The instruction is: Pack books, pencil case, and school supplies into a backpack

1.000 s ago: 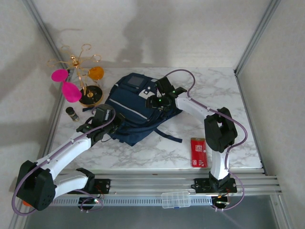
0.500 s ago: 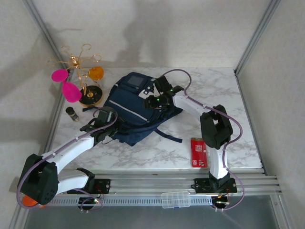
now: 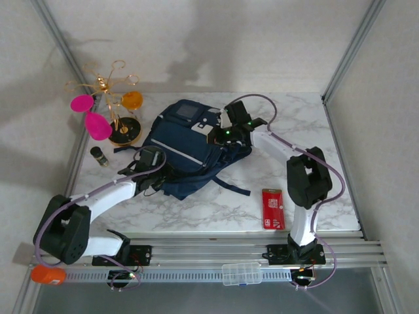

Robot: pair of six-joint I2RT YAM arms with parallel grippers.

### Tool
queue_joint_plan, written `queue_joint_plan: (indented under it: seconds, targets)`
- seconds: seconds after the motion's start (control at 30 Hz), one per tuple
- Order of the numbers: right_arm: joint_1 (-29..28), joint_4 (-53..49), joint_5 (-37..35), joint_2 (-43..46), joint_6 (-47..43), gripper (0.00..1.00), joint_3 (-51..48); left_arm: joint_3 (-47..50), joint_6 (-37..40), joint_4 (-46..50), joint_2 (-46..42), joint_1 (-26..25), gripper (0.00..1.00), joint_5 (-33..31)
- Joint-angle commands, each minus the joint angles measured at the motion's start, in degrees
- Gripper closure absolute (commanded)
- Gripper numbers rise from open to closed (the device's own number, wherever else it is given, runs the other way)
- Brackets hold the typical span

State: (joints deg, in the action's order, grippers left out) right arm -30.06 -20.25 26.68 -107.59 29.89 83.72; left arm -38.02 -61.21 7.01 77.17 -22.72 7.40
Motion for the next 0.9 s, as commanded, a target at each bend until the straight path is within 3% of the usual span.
queue_joint_plan:
  seconds: [0.0, 0.17, 0.27, 0.4, 0.53, 0.6, 0.73, 0.87]
  targets:
    - [3.70, 10.98, 6.73, 8.73, 8.56, 1.00, -5.04, -4.96, 1.67, -6.97, 4.58, 0.31, 0.84, 2.79]
    - [6.29, 20.82, 4.05, 15.46, 19.36, 1.00, -13.82, -16.44, 6.62, -7.70, 12.55, 0.46, 0.79, 4.53]
    - [6.27, 23.28, -1.18, 18.54, 24.30, 1.00, -17.13, -22.69, 11.05, -5.11, 15.34, 0.57, 0.74, 6.25]
    - [4.70, 28.64, -6.97, 21.58, 29.28, 1.00, -22.27, -21.70, 12.25, -2.24, 10.89, 0.32, 0.63, 4.59]
    - [2.64, 28.24, -11.11, 21.34, 31.37, 1.00, -22.13, -18.10, 7.31, 1.85, 5.91, -0.97, 0.55, 6.56]
    - [1.22, 30.21, -13.39, 22.17, 33.18, 1.00, -23.54, -18.45, 5.51, 2.59, 4.83, -4.36, 0.52, 6.97]
    - [-0.39, 32.93, -15.89, 22.78, 35.70, 1.00, -25.27, -21.22, 0.64, 4.06, 4.93, -13.62, 0.46, -0.50]
    - [-0.78, 35.10, -15.82, 23.39, 37.09, 1.00, -26.51, -24.21, -2.25, 4.26, 8.40, -17.98, 0.45, -4.47]
